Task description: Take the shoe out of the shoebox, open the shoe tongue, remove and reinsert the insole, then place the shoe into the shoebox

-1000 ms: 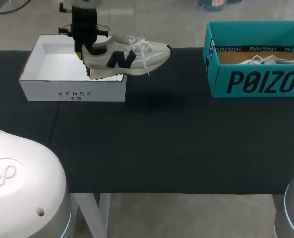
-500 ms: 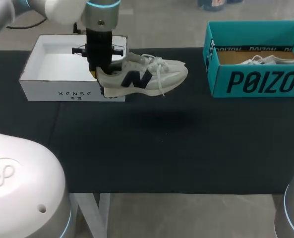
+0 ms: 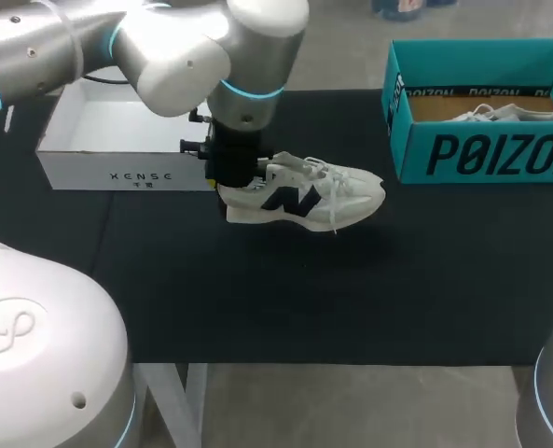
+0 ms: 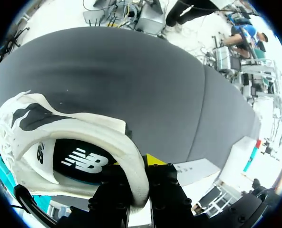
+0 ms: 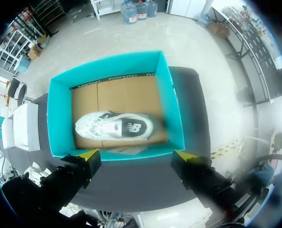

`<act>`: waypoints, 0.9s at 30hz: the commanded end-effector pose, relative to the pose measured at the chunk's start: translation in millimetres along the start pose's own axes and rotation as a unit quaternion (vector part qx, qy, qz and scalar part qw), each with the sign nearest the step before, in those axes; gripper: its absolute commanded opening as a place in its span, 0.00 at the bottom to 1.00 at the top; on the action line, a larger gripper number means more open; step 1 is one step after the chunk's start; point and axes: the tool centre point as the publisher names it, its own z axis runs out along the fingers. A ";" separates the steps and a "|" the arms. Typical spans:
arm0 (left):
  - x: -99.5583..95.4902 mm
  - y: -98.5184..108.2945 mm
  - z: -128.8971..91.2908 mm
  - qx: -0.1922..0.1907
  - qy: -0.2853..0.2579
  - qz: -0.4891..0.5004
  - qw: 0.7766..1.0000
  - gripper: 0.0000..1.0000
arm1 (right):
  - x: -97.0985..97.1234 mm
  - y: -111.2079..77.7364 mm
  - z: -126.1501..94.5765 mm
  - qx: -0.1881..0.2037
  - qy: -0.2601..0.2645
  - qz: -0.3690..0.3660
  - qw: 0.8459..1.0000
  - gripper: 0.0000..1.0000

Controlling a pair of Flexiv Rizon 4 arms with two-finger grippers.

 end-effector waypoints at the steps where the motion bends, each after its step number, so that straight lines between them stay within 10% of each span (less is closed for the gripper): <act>1: -16.8 -11.1 7.3 -0.001 0.017 -0.004 1.000 0.00 | 0.0 -0.2 0.0 0.000 0.000 0.001 1.000 1.00; 27: -46.4 -59.5 56.5 0.033 0.037 -0.012 0.999 0.00 | 0.0 -0.2 0.0 0.000 0.000 0.001 1.000 1.00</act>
